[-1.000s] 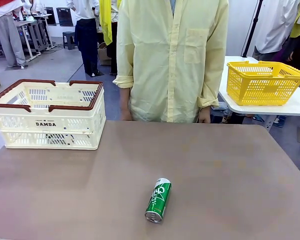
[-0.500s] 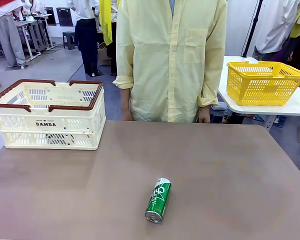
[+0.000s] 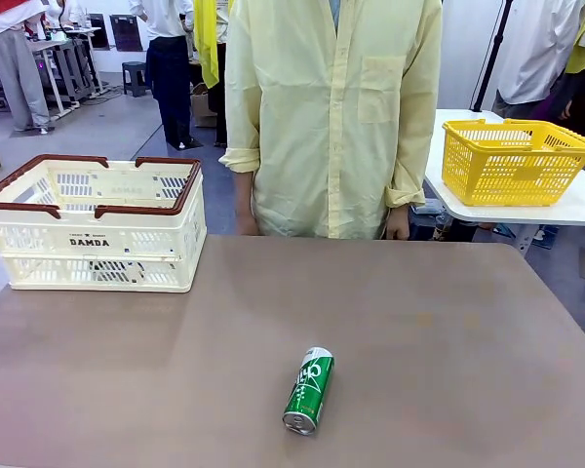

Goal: Place the drinks into the Shopping basket.
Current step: Pick up one drink and place it into the Shopping basket.

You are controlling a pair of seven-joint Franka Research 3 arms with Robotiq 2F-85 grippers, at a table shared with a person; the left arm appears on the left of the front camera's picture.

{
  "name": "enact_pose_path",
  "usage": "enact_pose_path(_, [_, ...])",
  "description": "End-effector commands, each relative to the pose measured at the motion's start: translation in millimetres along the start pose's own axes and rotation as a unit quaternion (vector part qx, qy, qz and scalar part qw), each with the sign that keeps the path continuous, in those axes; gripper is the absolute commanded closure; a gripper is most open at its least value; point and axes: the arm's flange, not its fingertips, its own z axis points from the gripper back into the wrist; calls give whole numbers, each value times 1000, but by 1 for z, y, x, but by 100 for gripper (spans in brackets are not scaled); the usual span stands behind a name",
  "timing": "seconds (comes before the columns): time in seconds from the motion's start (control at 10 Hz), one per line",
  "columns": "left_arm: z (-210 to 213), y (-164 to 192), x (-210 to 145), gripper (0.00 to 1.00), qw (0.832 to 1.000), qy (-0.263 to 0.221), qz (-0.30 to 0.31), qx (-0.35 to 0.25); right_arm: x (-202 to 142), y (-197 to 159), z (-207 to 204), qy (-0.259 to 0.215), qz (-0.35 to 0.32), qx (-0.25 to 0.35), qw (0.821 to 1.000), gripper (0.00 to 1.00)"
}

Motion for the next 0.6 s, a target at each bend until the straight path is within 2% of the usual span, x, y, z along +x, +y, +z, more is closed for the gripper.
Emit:
enact_pose_path(0.0, [1, 0, -3, 0, 1000, 5, 1, -2, -2, 3, 0, 7, -5, -6, 1000, 0])
enact_pose_path(0.4, [0, 0, 0, 0, 1000, 1, 0, 0, -2, 3, 0, 7, -5, -6, 1000, 0])
enact_pose_path(0.5, [-13, -33, 11, 0, 998, -31, 40, 25, -2, 3, 0, 7, -5, -6, 1000, 0])
